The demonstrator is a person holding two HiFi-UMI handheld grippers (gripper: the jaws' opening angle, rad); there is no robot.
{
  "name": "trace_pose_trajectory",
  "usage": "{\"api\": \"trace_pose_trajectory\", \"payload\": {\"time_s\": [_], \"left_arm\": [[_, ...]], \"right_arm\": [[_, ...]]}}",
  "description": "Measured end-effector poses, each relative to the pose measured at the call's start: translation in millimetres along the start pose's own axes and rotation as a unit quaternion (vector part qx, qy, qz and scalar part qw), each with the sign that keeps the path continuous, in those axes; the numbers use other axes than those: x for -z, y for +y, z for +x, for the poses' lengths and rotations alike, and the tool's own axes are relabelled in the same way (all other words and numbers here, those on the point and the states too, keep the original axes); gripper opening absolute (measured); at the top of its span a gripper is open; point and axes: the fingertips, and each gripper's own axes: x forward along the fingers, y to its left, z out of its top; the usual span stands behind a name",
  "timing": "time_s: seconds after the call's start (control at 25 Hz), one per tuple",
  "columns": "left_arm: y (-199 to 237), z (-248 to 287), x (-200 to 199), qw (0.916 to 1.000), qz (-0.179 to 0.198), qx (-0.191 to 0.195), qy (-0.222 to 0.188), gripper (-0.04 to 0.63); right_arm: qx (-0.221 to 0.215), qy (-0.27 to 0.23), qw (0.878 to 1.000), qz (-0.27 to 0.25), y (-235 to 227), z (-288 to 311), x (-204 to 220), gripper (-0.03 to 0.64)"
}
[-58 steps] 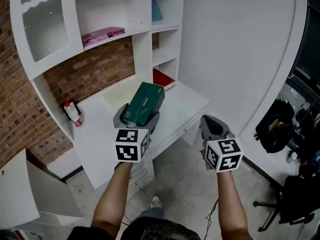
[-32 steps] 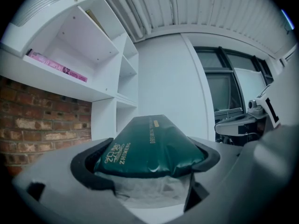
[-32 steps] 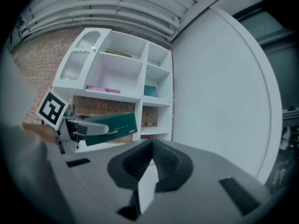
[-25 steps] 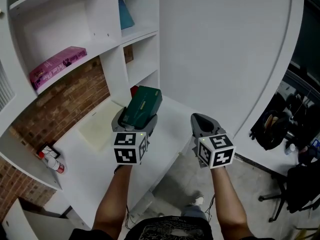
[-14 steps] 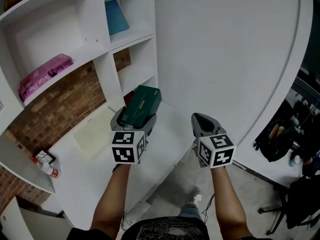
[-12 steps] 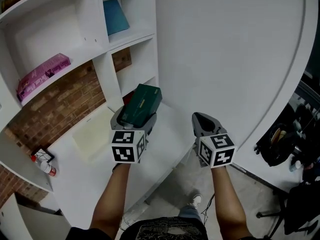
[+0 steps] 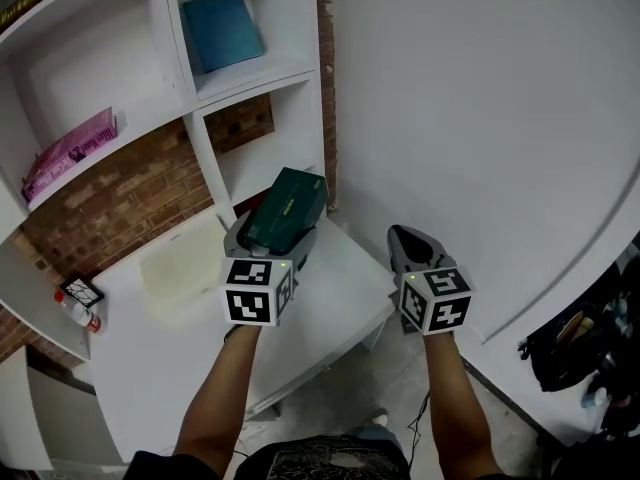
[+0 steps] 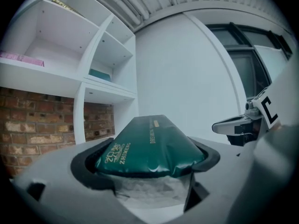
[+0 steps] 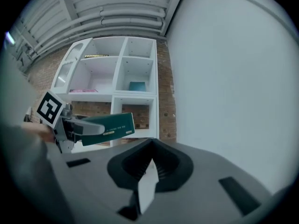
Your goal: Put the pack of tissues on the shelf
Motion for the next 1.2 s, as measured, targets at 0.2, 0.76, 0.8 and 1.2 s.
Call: {"api": "trace_pose_trajectory", "payload": {"time_s": [0.2, 0.76, 0.8, 1.2], "left_arm": [[-5, 28, -6, 0.9994, -0.003, -0.035, 0.007, 0.469], [9, 44, -1, 0.9905, -0.014, -0.13, 0.041, 0.469], [15, 43, -2, 0.9895, -0.014, -0.137, 0.043, 0.469], [66, 68, -9, 0.9843, -0.028, -0.168, 0.046, 0.471]], "right_arm": [[-0.035, 0.003, 0.999, -0.003, -31, 25, -6, 0.005], [-0.131, 0.017, 0.991, -0.001, -49, 71, -4, 0.005], [-0.139, 0.016, 0.99, -0.001, -44, 75, -6, 0.005], [-0.195, 0.0, 0.981, -0.016, 4, 123, -22, 0.005]]}}
